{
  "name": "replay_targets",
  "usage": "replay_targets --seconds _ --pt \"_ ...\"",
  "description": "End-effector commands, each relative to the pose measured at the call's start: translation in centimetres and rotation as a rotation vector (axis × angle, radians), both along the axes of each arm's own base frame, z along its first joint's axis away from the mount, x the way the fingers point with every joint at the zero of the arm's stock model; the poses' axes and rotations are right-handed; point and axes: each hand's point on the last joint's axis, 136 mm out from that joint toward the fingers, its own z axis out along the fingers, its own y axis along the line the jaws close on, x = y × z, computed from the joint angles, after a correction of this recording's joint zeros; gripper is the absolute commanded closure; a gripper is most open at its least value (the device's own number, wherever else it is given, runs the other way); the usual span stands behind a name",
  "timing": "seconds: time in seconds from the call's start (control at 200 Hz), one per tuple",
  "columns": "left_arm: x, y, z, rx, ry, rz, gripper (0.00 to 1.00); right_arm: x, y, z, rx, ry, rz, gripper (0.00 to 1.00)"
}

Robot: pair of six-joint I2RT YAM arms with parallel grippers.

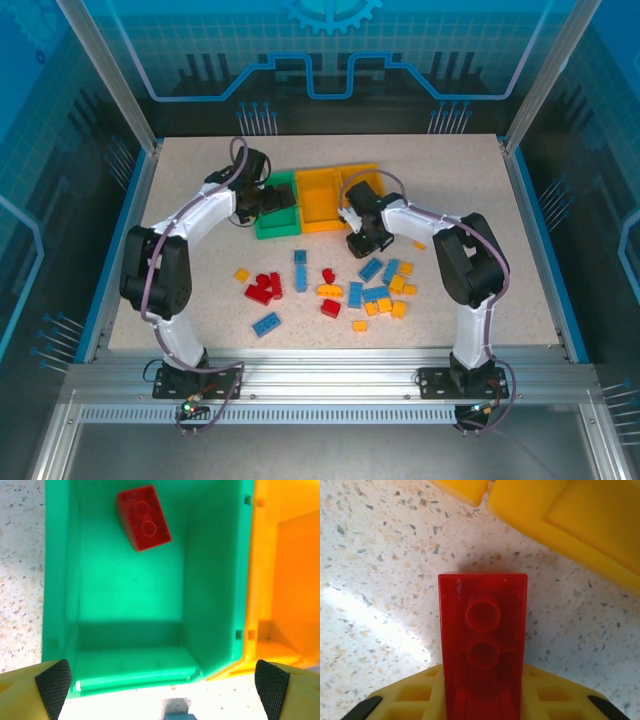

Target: Sort the legos into containers by color

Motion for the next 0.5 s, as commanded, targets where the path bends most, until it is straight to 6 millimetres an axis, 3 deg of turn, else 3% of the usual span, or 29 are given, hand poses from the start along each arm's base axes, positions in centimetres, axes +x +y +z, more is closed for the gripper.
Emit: replay_targets --seconds 0.0,0.13,0.265,0.355,0.495 --pt "-0.8 0.6 3.5 -0.028 -0.109 0.029 0.01 -1.5 1.9 4.2 0.078 -0.028 0.030 0.78" --pt "-3.1 2.3 3.6 0.043 -0.120 0.042 0.01 -2.4 5.0 8.7 0.278 -0.032 0.063 0.80" --pt "-6.4 4.4 1.1 0.132 -0.009 0.072 0.01 -2.3 9.5 12.9 0.515 0.020 0.080 0.80" --pt "-8.5 5.0 -0.6 0.143 0.057 0.103 0.01 -1.5 12.5 14.4 0.608 0.053 0.076 0.80" --pt "-10.7 5.2 -2.1 0.095 0.073 0.151 0.01 0.4 16.5 14.4 0.680 0.129 0.004 0.81"
